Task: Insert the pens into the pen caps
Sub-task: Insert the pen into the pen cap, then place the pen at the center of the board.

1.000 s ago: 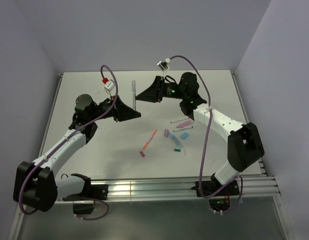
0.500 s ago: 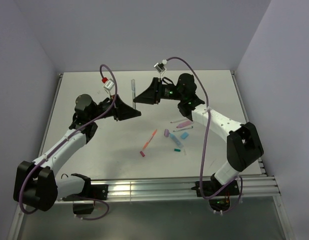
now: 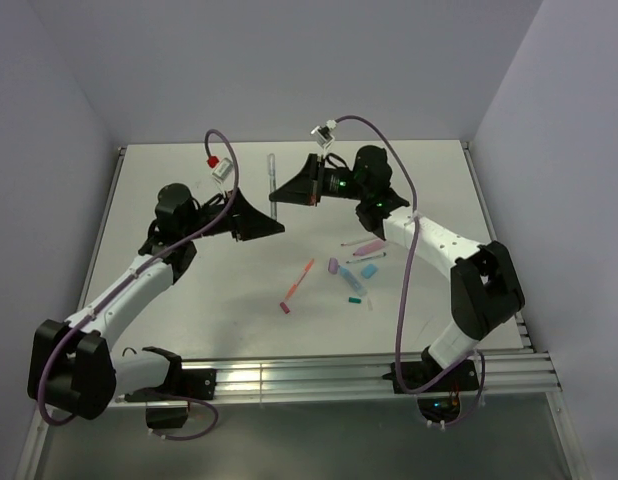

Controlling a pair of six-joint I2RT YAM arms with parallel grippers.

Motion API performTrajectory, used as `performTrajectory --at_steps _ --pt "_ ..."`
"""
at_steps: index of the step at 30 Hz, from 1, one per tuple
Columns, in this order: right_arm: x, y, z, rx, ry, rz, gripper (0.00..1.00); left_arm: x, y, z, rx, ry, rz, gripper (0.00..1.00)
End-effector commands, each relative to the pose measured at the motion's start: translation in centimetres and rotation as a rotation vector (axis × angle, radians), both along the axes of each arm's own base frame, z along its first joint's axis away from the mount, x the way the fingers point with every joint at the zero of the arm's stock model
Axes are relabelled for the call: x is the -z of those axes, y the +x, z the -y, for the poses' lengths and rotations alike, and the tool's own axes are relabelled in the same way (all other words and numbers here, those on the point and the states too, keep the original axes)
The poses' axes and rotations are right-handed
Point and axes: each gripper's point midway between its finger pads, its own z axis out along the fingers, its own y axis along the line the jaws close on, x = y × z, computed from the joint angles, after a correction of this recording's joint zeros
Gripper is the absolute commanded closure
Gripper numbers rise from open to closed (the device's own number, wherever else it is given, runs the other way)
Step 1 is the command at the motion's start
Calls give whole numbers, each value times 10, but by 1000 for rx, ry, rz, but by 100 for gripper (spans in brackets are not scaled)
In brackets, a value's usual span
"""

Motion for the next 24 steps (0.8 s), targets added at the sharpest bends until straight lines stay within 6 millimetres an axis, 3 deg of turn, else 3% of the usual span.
performTrajectory --at_steps 1,2,3,4,5,7,8,9,10,14,16,20,24 --pt "-1 27 27 87 -35 63 100 -5 6 -2 -6 97 13 35" --pt "14 30 39 114 -107 11 100 -4 11 -5 -11 138 72 34" --pt "23 54 60 211 -184 107 100 -13 16 -7 -23 158 98 15" --pt "33 60 72 246 -242 114 100 -11 21 -10 -39 186 103 3" --pt "52 72 98 301 -368 126 100 -11 26 -16 -51 237 121 0" --pt "76 82 126 349 -501 110 100 -8 40 -25 -106 307 172 1" --pt "99 80 143 357 -594 40 100 -3 44 -32 -134 344 146 0" --pt "103 88 159 374 -660 90 100 -11 50 -36 -161 358 167 0" --pt "113 101 190 449 -749 78 100 -9 57 -40 -179 388 179 1" --pt "150 105 259 504 -992 12 100 -8 77 -57 -282 470 191 1" --pt "168 109 285 510 -1068 -24 100 -6 79 -58 -293 475 178 1" --pt "209 118 357 587 -1277 -151 100 0 82 -58 -300 489 134 1" --pt "239 126 402 619 -1414 -239 100 -1 82 -59 -286 495 155 0"
